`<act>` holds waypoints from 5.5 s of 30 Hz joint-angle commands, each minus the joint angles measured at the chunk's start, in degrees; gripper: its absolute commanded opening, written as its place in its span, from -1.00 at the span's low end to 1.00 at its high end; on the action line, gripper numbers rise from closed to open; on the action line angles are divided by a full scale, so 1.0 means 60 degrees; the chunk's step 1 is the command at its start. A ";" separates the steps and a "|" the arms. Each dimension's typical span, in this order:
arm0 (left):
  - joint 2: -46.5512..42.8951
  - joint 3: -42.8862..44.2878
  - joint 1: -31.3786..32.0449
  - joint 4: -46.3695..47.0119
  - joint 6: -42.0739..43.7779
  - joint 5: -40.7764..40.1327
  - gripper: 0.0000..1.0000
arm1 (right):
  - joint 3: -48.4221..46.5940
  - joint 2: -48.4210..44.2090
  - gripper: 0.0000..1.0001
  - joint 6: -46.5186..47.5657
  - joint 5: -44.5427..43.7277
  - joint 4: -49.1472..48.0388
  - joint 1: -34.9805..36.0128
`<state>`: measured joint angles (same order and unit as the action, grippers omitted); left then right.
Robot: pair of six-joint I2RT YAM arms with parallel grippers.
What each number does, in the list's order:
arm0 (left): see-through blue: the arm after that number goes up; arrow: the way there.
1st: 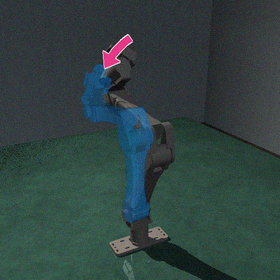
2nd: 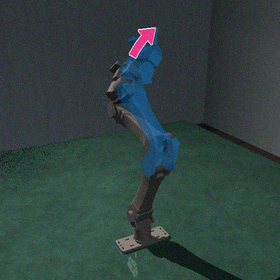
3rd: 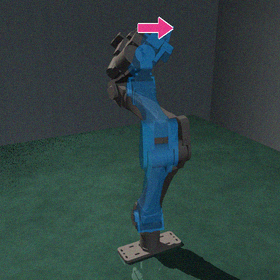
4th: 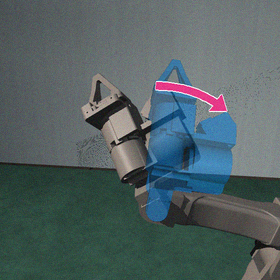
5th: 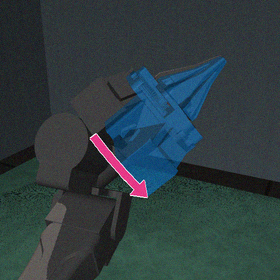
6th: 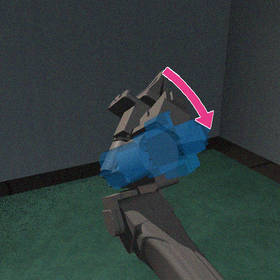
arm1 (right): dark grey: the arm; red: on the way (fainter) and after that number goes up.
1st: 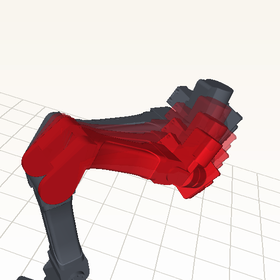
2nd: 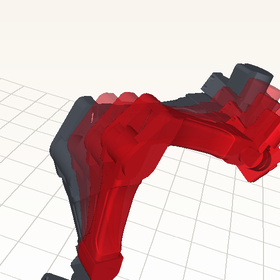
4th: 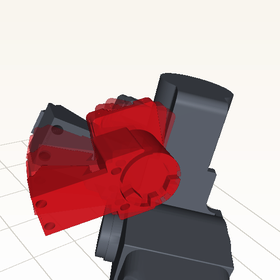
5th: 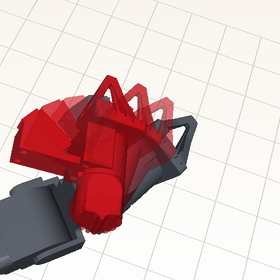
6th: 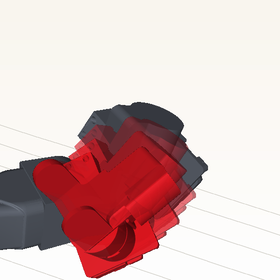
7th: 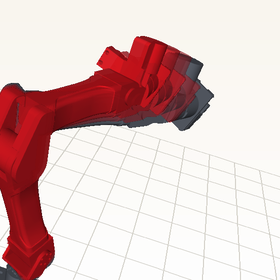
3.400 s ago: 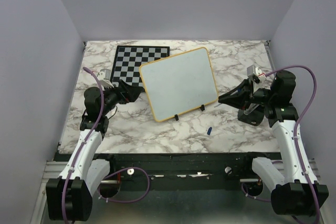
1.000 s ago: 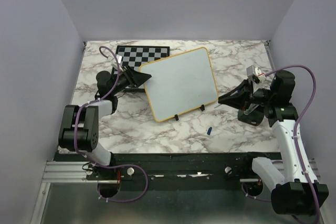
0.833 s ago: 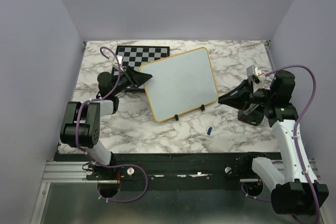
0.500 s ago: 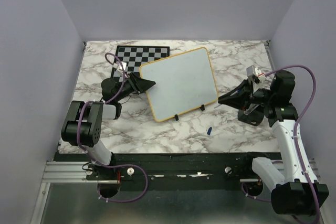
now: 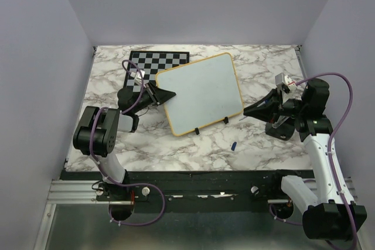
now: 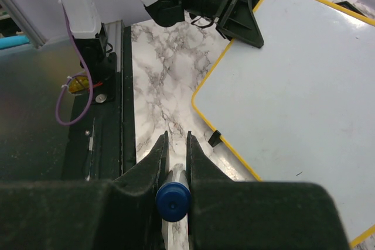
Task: Write a sentence on the whiteboard
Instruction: Pick up the whiteboard from the whiteboard stand, then write a sentence on the whiteboard.
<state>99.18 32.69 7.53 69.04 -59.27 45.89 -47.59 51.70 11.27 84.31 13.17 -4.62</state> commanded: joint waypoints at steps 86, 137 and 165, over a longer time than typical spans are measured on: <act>-0.6466 0.1363 0.7066 -0.3229 -0.3013 -0.8587 -1.00 | -0.9851 0.3467 -0.99 0.0525 -0.7621 0.4823 0.5868; -0.6686 0.1144 0.6626 -0.3566 -0.3672 -0.8000 -1.00 | -1.1052 0.4244 -0.99 0.1096 -0.8647 0.5056 0.6425; -0.6612 0.1056 0.6611 -0.3173 -0.3672 -0.7941 -1.00 | -1.0921 0.4230 -0.99 0.1389 -0.8237 0.5276 0.6395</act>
<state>61.91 38.41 47.31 36.71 -78.65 -1.93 -112.88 77.10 18.98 32.91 43.29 33.80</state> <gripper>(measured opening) 0.104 0.160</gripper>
